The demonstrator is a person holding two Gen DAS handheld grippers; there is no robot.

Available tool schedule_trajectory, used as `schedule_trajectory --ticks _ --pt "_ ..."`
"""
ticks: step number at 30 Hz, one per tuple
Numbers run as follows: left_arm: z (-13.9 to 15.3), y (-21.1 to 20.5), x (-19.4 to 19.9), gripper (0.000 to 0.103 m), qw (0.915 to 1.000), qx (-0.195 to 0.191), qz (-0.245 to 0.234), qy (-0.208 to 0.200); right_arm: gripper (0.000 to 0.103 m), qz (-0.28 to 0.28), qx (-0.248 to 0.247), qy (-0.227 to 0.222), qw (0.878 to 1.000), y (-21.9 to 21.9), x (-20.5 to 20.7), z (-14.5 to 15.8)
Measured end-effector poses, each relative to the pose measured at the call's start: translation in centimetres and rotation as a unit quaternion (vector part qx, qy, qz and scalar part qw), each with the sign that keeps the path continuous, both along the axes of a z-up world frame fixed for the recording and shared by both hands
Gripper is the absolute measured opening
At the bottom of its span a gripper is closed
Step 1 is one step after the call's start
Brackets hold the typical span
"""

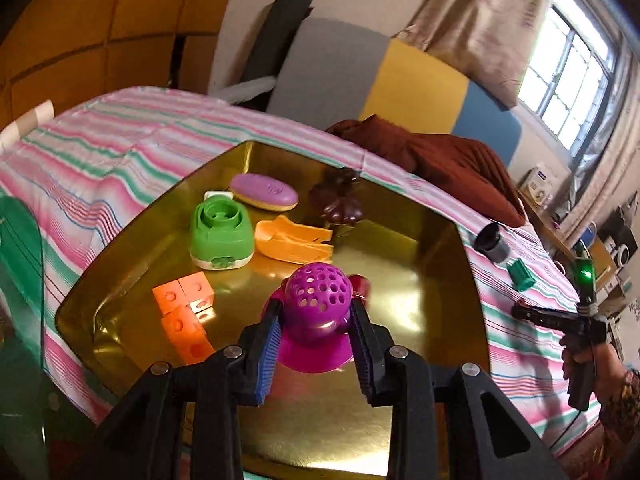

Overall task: Organize rigid objects
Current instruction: 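Lower the magenta cup into the gold tray and open the left tool, then carry the red puzzle piece into the gold tray and open the right tool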

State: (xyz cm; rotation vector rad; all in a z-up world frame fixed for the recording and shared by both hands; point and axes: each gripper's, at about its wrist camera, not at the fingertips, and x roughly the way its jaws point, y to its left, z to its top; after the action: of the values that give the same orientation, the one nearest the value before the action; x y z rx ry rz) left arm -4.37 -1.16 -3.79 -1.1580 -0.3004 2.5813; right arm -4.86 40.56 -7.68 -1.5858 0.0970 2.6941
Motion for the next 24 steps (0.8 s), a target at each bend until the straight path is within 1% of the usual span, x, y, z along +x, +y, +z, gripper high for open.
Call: schedule_trajectory --ticks 2,5,8,9,10,11,13,18,24 --pt "-0.6 0.1 -0.7 0.033 0.9998 -0.013 0.004 -0.013 0.05 0.001 0.002 0.001 1.0 -0.1 0.0 0.0" --pt "-1.4 0.3 -1.3 0.033 0.9993 -0.023 0.012 -0.028 0.05 -0.001 0.003 0.002 1.0 -0.1 0.0 0.0" --pt "-1.8 0.3 -1.5 0.033 0.9986 -0.034 0.025 -0.032 0.05 -0.001 0.003 0.002 1.0 -0.1 0.0 0.0" --pt "-1.9 0.3 -1.6 0.036 0.9982 -0.041 0.029 -0.032 0.05 -0.001 0.004 0.002 1.0 -0.1 0.0 0.0" --pt "-1.9 0.3 -1.5 0.045 0.9981 -0.044 0.031 -0.031 0.05 -0.001 0.004 0.002 1.0 -0.1 0.0 0.0" --pt "-2.0 0.3 -1.4 0.05 0.998 -0.046 0.031 -0.03 0.05 -0.001 0.004 0.002 1.0 -0.1 0.0 0.0" --pt "-2.1 0.2 -0.9 0.051 0.9981 -0.045 0.031 -0.028 0.05 -0.001 0.005 0.002 1.0 -0.2 -0.1 0.0" --pt "-1.2 0.3 1.8 0.051 0.9989 -0.041 0.021 0.011 0.05 -0.003 0.006 0.003 1.0 -0.2 -0.1 0.0" --pt "-0.9 1.4 4.2 0.051 0.9993 -0.025 -0.012 0.025 0.05 -0.006 0.008 0.004 1.0 -0.2 0.0 0.1"
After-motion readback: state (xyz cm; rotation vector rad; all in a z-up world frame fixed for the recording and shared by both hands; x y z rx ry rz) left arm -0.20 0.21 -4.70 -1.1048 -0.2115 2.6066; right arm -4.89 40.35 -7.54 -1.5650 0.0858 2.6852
